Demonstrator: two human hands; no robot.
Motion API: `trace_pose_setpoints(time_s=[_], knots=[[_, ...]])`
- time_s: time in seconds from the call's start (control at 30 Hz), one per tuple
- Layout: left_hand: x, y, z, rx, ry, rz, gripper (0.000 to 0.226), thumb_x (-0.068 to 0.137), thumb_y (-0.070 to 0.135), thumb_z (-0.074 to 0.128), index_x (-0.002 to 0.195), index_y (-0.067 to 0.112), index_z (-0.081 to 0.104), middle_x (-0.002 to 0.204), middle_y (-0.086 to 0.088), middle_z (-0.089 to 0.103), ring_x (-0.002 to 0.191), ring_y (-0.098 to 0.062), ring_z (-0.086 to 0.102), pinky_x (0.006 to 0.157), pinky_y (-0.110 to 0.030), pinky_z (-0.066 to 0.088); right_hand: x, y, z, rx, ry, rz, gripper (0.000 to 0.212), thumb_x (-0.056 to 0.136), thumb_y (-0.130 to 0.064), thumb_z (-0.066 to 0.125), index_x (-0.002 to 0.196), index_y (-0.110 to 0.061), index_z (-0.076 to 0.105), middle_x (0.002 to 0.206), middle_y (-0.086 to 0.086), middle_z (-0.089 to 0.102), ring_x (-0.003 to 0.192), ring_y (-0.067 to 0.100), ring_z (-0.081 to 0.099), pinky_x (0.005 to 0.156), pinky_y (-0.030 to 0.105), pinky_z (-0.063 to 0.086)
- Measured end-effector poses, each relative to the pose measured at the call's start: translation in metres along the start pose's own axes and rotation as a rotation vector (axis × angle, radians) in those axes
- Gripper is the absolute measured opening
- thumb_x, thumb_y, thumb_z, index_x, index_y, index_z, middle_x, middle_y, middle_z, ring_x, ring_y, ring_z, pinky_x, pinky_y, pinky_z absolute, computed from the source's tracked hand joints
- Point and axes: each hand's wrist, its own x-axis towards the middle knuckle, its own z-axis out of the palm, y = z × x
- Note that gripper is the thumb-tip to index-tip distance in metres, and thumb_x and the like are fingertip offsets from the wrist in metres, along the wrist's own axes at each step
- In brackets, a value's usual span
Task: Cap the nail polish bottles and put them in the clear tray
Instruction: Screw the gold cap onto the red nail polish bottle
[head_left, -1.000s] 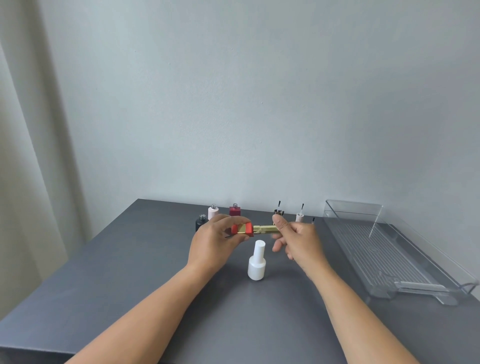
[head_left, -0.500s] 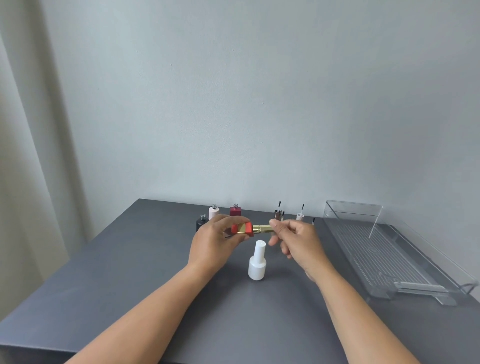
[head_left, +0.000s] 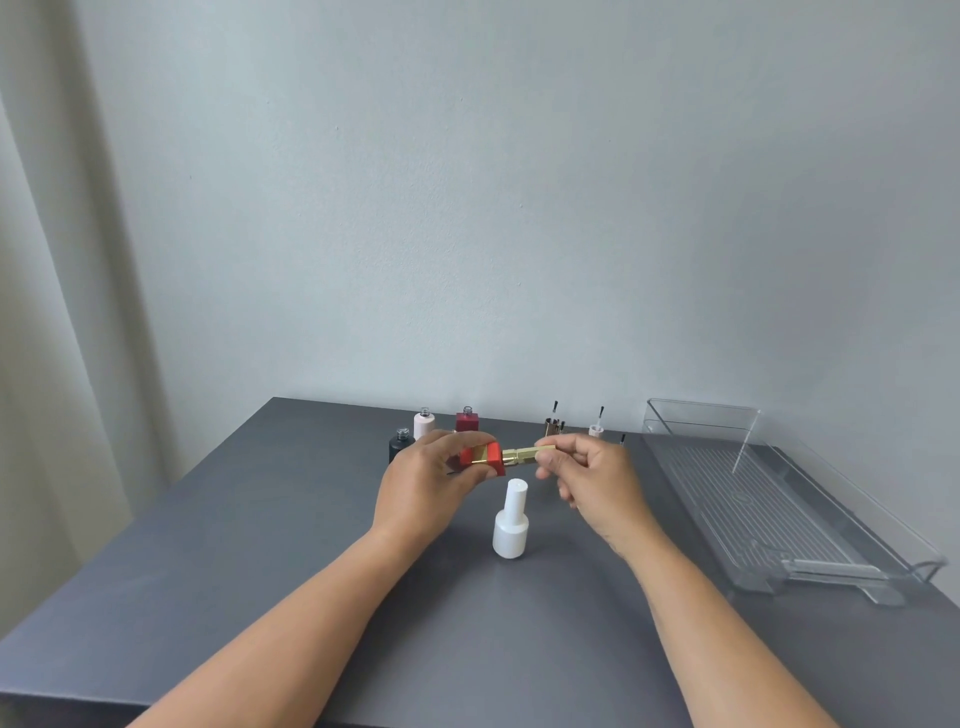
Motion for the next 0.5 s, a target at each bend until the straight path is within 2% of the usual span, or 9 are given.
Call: trace_pose_setpoints(time_s=[0.13,0.23,0.33,0.4,0.5], knots=[[0.0004,0.0002,-0.0006,-0.018,-0.014,-0.007,0.028,0.078,0.032,0.083,0.101,0.045,0.074,0.087,0.020,0.066,0.083,0.009,0.057,0.070,-0.010,0.043,0.0007,0.0004,0.0005,0.024,0.003,-0.010,0.012,0.091,-0.016,0.065,0.086,-0.022,0.074,0.062,-0.003,0.068,0.047,0.010,0.046,0.046,0.020,0.040],[0.0024,0.0013,-0.0020,-0.118,-0.055,-0.061,0.034,0.079,0.029,0.083,0.090,0.057,0.066,0.087,0.018,0.068,0.072,0.007,0.058,0.073,-0.023,0.054,0.0005,-0.0024,-0.0014,0.208,-0.072,0.008,0.011,0.090,-0.016,0.068,0.096,-0.021,0.075,0.065,-0.002,0.064,0.051,0.011,0.047,0.050,0.024,0.043],[0.0026,0.0011,-0.0014,-0.168,-0.124,-0.096,0.031,0.083,0.027,0.081,0.103,0.047,0.070,0.091,0.018,0.068,0.072,0.010,0.058,0.080,-0.035,0.060,-0.0002,-0.0040,-0.0014,0.264,-0.120,0.013,0.019,0.091,-0.017,0.066,0.108,-0.020,0.074,0.066,-0.002,0.058,0.053,0.011,0.045,0.053,0.024,0.045],[0.0025,0.0007,0.0000,-0.162,-0.126,-0.086,0.034,0.082,0.028,0.081,0.114,0.038,0.073,0.094,0.016,0.068,0.072,0.011,0.057,0.080,-0.033,0.058,-0.0003,-0.0048,-0.0002,0.249,-0.107,0.012,0.015,0.093,-0.018,0.064,0.101,-0.019,0.076,0.063,-0.004,0.055,0.052,0.011,0.043,0.053,0.024,0.043],[0.0010,0.0024,0.0019,-0.134,-0.126,-0.054,0.027,0.079,0.032,0.083,0.100,0.046,0.073,0.086,0.014,0.070,0.068,0.006,0.059,0.073,-0.027,0.054,-0.0001,-0.0052,0.0026,0.233,-0.041,0.007,0.015,0.094,-0.019,0.061,0.093,-0.018,0.076,0.059,-0.006,0.054,0.049,0.011,0.041,0.051,0.025,0.041]])
